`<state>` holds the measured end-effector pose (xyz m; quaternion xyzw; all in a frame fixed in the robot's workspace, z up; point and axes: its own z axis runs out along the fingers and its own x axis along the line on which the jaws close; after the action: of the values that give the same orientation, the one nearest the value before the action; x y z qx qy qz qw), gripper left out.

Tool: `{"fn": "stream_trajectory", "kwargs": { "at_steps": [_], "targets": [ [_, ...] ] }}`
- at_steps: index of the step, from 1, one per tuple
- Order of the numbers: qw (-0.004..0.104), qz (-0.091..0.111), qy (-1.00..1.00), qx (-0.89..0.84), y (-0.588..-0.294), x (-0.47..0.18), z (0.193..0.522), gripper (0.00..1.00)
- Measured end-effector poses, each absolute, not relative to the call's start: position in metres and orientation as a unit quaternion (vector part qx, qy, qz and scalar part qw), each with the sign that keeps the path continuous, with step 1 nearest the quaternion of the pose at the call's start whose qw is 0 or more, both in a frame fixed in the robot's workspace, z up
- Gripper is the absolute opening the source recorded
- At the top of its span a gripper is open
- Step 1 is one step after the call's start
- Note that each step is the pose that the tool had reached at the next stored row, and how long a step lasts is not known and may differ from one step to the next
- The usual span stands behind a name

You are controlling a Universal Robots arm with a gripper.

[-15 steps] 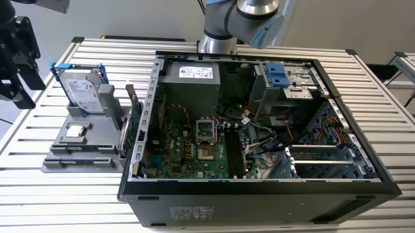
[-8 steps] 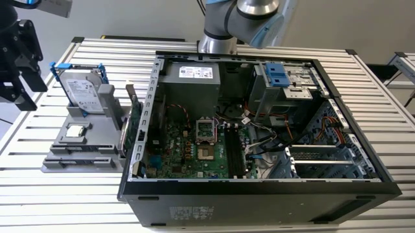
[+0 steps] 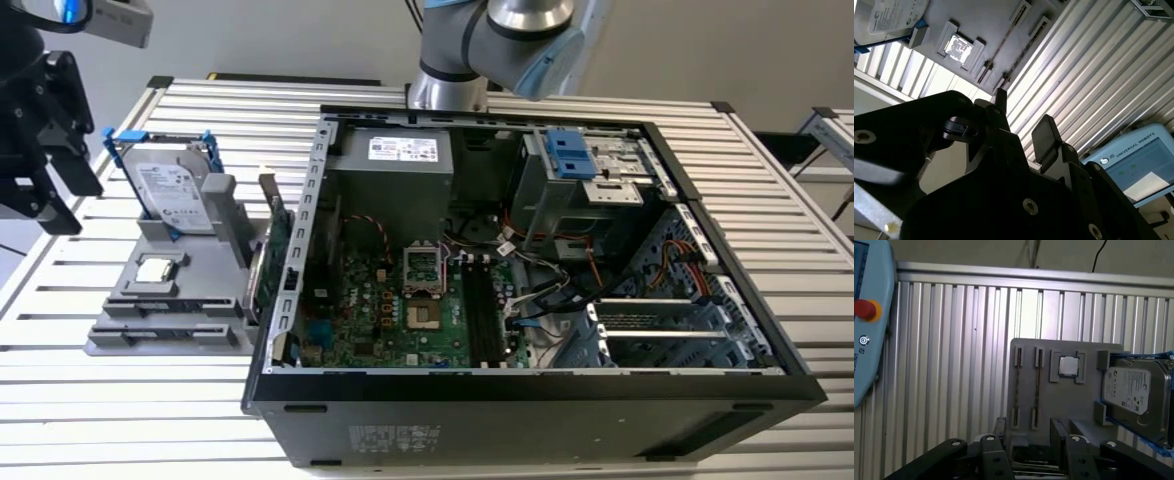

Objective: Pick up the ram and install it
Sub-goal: 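Pick up the ram and move it above insertion slot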

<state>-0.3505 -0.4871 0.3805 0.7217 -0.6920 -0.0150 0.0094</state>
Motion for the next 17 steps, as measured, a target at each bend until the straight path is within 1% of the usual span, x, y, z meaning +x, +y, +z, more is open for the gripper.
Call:
{"fn": "stream_trajectory", "kwargs": {
  "at_steps": [17],
  "targets": [
    [0.007,-0.010,-0.697,0.717,-0.487,-0.351,0.366,1.00]
  ]
}}
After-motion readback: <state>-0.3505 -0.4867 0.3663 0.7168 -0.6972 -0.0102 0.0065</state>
